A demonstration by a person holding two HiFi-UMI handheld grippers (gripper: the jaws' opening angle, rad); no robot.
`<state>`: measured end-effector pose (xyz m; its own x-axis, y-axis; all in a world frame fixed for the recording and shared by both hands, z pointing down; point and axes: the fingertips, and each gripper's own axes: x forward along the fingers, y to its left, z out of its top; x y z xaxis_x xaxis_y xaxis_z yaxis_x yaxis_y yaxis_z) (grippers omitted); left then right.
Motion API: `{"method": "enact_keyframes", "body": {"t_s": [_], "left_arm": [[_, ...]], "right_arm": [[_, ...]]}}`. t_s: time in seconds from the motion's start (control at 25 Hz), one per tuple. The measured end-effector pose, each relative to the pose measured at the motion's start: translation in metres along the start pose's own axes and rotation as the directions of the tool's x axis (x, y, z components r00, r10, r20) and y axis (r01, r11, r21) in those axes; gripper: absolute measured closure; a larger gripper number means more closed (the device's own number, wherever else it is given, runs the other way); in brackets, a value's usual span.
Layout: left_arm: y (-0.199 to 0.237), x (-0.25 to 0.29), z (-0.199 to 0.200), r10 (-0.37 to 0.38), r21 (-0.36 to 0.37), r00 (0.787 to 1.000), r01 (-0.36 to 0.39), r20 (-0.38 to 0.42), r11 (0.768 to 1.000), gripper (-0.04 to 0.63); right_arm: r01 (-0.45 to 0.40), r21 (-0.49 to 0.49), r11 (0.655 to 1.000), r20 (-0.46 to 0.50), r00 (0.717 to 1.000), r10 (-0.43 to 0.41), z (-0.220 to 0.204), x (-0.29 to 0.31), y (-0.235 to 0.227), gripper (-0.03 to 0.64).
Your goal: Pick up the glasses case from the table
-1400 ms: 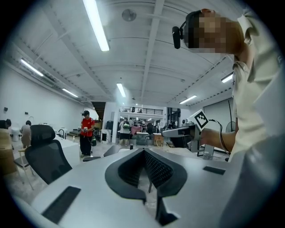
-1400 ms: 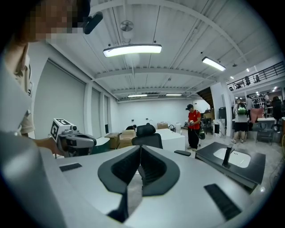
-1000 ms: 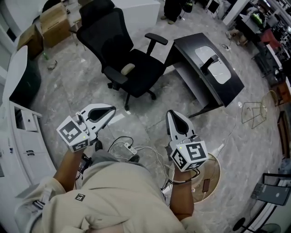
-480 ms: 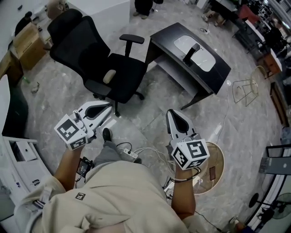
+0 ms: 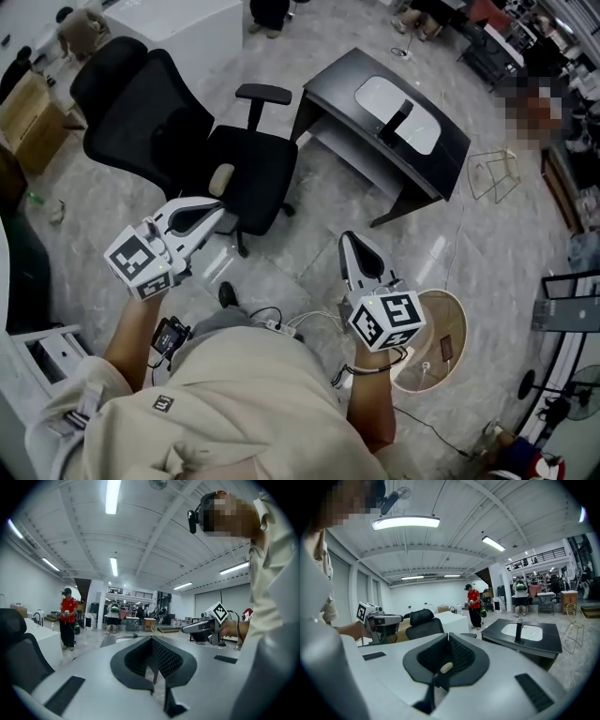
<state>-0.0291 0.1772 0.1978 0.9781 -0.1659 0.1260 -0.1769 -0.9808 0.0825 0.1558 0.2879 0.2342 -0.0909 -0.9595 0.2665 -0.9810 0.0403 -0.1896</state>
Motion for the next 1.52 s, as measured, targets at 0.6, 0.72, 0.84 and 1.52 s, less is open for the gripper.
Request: {"method": "enact_keyframes", "body": {"t_s": [0.6, 0.72, 0.84, 1.52], "left_arm": [[0.134, -0.038, -0.024, -0.036, -0.087, 0.999, 0.039, 0.036, 0.995, 0.581], [0.157, -0.049, -0.03, -0.026, -0.1, 0.999, 0.03, 0.037, 0.995, 0.581], [0.176, -0.06, -0.033, -0.009, -0.1, 0.999, 0.013, 0.038, 0.995, 0.581], [0.263, -0.099, -0.038, 0.295, -0.096, 0.956, -0.294, -0.005, 0.951, 0.581]], "right_arm": [[0.078, -0.033, 0.996, -0.069, 0.994, -0.08, 0.015, 0.109, 0.052, 0.592], [0.074, -0.046, 0.996, -0.071, 0.994, -0.077, 0.021, 0.131, 0.064, 0.592], [0.051, -0.059, 0.997, -0.076, 0.996, -0.056, 0.026, 0.151, 0.078, 0.592], [-0.253, -0.057, 0.966, -0.139, 0.96, 0.244, 0.031, 0.301, 0.088, 0.592]]}}
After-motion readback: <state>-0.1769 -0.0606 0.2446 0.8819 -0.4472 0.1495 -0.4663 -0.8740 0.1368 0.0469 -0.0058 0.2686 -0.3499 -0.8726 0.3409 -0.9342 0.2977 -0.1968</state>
